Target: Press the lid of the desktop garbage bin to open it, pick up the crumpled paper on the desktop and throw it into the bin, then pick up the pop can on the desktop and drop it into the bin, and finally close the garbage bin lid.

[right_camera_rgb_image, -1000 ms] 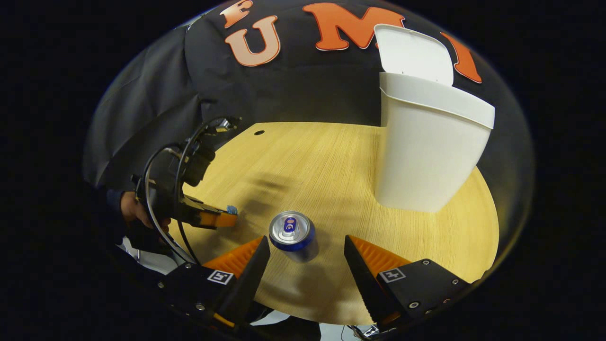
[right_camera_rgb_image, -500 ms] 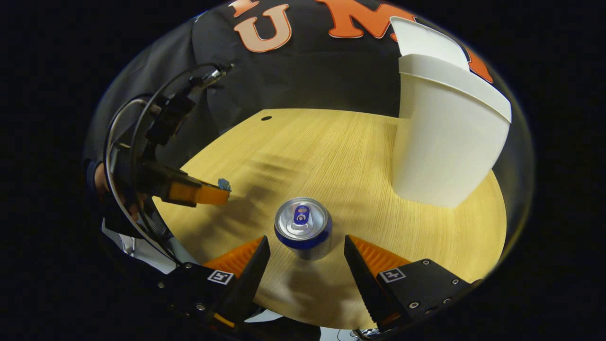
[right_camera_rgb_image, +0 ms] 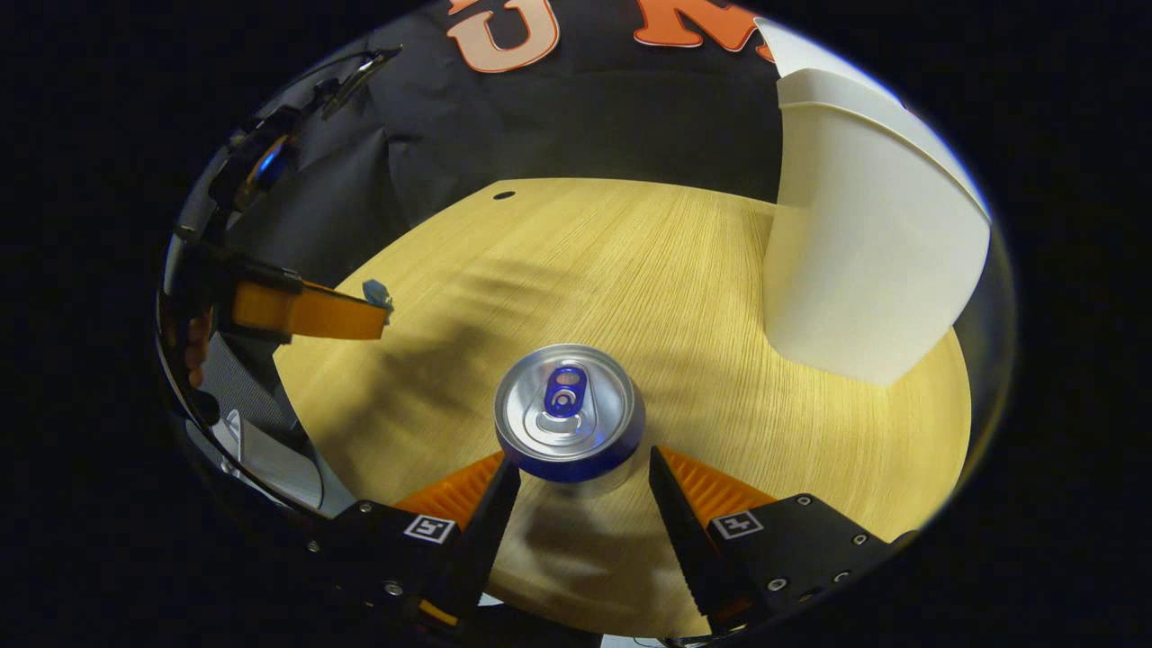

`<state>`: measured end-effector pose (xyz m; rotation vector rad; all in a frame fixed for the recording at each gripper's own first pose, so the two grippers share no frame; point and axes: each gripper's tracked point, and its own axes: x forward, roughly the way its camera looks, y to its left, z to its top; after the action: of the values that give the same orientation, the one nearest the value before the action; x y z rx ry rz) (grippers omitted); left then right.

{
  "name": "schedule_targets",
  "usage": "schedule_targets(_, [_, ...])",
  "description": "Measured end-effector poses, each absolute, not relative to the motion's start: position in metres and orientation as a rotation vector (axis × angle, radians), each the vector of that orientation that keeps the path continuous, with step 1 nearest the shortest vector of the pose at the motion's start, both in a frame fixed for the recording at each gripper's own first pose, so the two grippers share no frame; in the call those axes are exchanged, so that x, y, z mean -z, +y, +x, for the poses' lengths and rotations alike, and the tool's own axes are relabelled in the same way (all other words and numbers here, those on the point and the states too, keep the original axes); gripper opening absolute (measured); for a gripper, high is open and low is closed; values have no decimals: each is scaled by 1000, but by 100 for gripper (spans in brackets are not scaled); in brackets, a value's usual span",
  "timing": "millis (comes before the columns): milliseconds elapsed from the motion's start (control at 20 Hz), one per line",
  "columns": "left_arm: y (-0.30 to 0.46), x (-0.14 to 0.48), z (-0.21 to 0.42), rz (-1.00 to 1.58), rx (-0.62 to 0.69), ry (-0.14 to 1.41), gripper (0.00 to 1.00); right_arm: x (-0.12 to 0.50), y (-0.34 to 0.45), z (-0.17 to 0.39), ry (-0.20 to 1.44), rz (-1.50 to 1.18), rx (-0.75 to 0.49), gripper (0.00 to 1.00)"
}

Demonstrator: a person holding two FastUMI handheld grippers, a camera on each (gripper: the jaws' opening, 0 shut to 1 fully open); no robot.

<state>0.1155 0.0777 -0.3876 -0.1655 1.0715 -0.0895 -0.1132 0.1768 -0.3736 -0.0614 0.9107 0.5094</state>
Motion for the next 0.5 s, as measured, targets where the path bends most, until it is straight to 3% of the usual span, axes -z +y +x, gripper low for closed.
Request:
schedule_targets(250, [85, 384, 116, -158, 79, 1065, 29, 386, 182, -109, 895, -65, -523, 87])
schedule_targets(500, [86, 383, 120, -143, 93, 1062, 29, 385, 184, -108, 881, -47, -539, 78])
